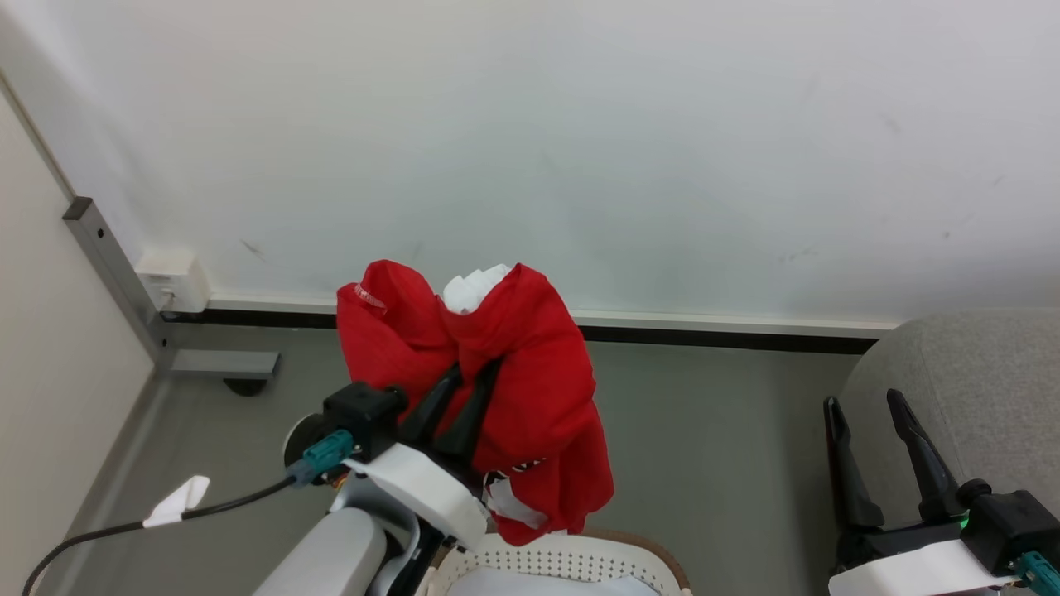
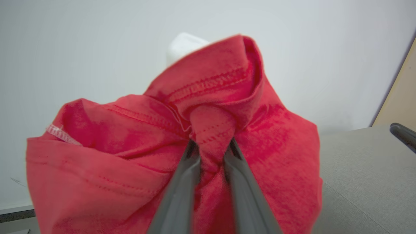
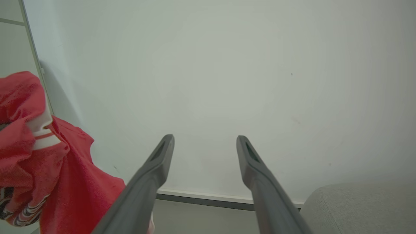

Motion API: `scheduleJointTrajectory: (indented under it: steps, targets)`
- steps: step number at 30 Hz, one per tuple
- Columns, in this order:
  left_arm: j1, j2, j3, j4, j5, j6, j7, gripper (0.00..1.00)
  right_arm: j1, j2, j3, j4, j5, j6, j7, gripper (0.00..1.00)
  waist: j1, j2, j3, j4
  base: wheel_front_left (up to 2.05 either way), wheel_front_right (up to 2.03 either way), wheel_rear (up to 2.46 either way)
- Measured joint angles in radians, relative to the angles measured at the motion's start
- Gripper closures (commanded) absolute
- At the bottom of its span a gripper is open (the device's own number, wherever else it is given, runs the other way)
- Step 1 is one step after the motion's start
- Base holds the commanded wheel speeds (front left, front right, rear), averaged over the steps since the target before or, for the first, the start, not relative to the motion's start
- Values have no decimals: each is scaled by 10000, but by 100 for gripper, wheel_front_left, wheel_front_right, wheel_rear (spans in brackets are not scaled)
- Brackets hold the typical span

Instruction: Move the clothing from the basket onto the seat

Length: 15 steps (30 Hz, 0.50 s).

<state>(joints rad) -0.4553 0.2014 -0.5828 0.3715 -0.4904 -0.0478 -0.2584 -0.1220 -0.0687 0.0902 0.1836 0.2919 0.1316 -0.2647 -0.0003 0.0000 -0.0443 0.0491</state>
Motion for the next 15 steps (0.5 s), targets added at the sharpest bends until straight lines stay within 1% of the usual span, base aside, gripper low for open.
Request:
scheduleJointTrajectory:
  steps: [6, 9, 15]
  targets:
    - [-6, 65, 15, -901, -54, 196, 349, 100, 32, 19, 401, 48, 71, 0, -2, 0, 1, 0, -273, 123, 0, 0, 0]
    - [-5, 134, 10, -1083, -59, 286, 472, 100, 71, 29, 673, 105, 86, 0, -2, 0, 2, 0, -289, 114, 0, 0, 0]
    - [38, 201, 0, -1248, -107, 401, 606, 100, 113, 6, 888, 150, 105, 0, -2, 0, 2, 1, -242, 44, 0, 0, 0]
